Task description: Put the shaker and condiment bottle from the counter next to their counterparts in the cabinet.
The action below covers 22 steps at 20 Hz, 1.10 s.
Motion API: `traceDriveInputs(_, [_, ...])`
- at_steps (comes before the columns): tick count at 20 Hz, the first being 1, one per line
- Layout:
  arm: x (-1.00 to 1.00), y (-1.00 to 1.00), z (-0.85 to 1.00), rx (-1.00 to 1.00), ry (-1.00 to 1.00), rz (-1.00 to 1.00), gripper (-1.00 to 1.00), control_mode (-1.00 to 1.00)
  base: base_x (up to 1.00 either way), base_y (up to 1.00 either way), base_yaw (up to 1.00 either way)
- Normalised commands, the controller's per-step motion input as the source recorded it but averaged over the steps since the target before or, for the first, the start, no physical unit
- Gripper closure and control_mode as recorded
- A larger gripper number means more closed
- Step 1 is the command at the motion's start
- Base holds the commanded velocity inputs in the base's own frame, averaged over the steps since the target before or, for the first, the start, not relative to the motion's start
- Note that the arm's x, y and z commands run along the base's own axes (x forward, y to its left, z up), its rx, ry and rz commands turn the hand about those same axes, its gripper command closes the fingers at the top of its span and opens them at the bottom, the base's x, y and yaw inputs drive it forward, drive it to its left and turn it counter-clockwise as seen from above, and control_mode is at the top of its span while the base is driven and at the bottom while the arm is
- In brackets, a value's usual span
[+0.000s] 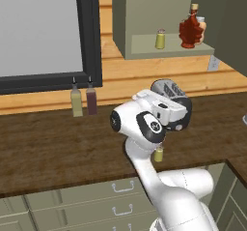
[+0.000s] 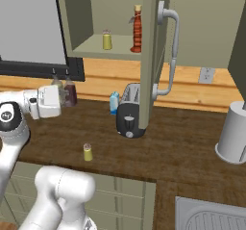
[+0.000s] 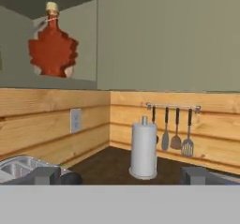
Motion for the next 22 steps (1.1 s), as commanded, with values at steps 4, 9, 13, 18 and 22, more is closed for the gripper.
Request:
traceDriveInputs(4, [0.00, 0.27, -0.93, 0.32, 0.16, -0.05, -1.00, -1.00, 0.00, 0.00, 0.00])
traceDriveInputs(9, [0.00, 0.03, -0.20, 0.09, 0.06, 0.00, -1.00, -1.00, 0.00, 0.00, 0.00])
traceDriveInputs(13, [0.00, 0.00, -0.54, -0.04, 0.00, 0.00, -1.00, -1.00, 0.00, 0.00, 0.00])
traceDriveInputs(18, [0.02, 0.00, -1.00, -0.41, 0.00, -0.01, -1.00, -1.00, 0.00, 0.00, 0.00])
traceDriveInputs(22, [0.18, 0.00, -1.00, -0.40, 0.00, -0.07, -1.00, -1.00, 0.00, 0.00, 0.00])
